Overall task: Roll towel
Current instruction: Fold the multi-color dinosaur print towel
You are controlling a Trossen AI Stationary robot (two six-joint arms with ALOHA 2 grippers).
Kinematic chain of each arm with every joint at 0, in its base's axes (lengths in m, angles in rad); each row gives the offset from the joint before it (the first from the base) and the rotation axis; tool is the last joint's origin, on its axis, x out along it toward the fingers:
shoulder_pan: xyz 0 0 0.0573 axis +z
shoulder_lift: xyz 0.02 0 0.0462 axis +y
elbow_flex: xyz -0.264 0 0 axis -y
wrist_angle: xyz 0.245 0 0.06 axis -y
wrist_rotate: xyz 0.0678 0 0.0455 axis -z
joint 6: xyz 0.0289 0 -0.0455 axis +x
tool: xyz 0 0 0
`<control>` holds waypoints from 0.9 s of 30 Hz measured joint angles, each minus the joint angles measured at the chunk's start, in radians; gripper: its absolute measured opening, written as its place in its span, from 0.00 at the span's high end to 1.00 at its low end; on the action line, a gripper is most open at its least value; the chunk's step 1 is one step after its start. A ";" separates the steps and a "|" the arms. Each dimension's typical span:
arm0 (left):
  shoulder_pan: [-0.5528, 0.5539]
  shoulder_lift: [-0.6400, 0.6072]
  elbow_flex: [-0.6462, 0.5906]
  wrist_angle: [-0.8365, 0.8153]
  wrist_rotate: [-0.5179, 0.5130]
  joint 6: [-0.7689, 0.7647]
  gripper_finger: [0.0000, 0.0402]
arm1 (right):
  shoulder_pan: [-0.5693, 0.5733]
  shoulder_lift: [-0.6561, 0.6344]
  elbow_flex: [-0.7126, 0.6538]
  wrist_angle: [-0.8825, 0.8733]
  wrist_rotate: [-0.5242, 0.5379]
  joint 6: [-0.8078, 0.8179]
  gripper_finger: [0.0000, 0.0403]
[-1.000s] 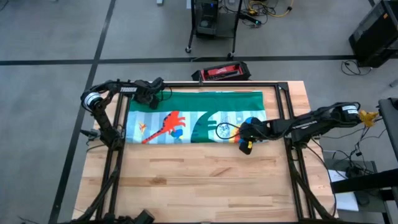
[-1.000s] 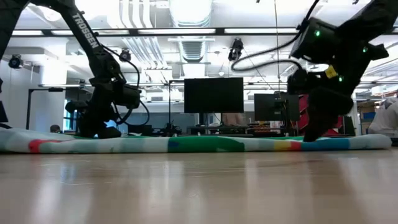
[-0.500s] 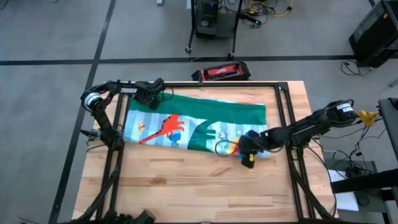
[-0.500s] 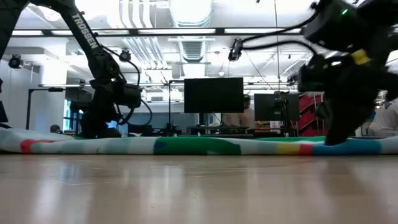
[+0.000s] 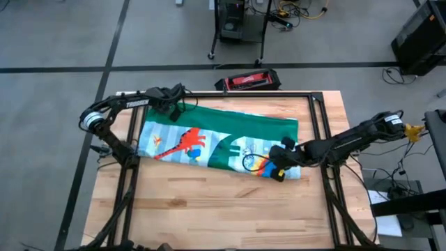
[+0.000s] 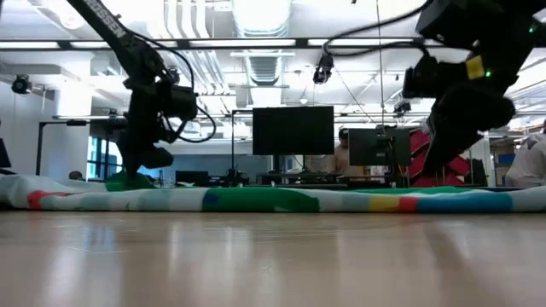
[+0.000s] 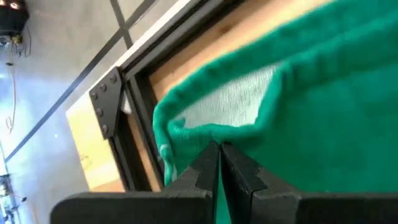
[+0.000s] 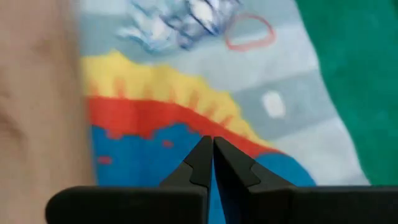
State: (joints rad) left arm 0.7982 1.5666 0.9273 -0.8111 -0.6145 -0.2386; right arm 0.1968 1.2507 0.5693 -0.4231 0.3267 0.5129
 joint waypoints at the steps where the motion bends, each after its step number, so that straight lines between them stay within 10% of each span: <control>1: 0.000 -0.009 -0.005 -0.013 -0.008 -0.003 1.00 | -0.007 0.009 0.000 0.006 -0.001 0.000 1.00; 13: 0.010 -0.002 -0.020 0.002 -0.087 -0.085 0.99 | -0.014 0.043 -0.002 0.018 -0.015 0.002 1.00; 27: -0.057 0.000 -0.217 -0.037 0.114 -0.074 0.92 | -0.111 0.117 0.001 -0.098 -0.056 -0.057 1.00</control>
State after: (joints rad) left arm 0.7412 1.5665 0.7099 -0.8485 -0.5006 -0.3122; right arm 0.0856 1.3678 0.5705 -0.5206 0.2710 0.4562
